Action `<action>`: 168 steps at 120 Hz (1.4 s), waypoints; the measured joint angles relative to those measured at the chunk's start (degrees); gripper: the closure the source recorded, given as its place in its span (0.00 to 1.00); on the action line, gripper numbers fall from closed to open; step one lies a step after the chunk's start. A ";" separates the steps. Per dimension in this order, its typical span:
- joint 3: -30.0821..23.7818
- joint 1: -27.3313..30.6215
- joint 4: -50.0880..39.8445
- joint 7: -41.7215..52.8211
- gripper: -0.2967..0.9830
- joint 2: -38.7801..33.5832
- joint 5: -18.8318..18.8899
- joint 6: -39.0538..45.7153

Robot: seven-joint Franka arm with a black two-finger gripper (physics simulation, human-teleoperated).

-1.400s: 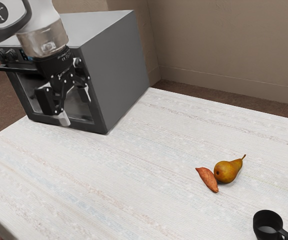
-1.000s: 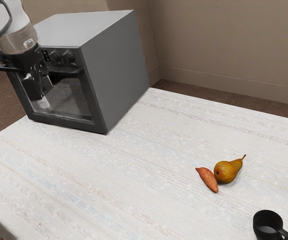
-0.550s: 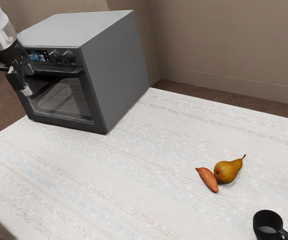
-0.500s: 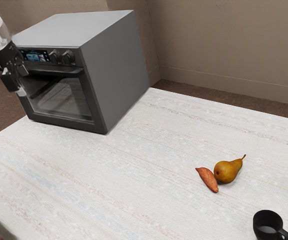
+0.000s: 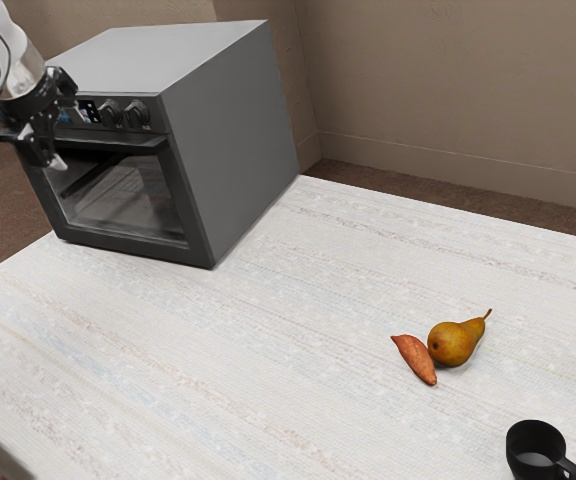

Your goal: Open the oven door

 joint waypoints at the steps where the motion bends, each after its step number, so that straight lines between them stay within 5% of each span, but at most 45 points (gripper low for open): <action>1: -0.01 0.00 0.00 0.34 0.23 0.05 -0.06 0.18; 131: 0.21 2.30 -5.41 20.54 0.23 2.86 -5.54 7.82; 168: 0.13 1.28 -27.87 21.97 0.23 -13.44 -5.14 14.61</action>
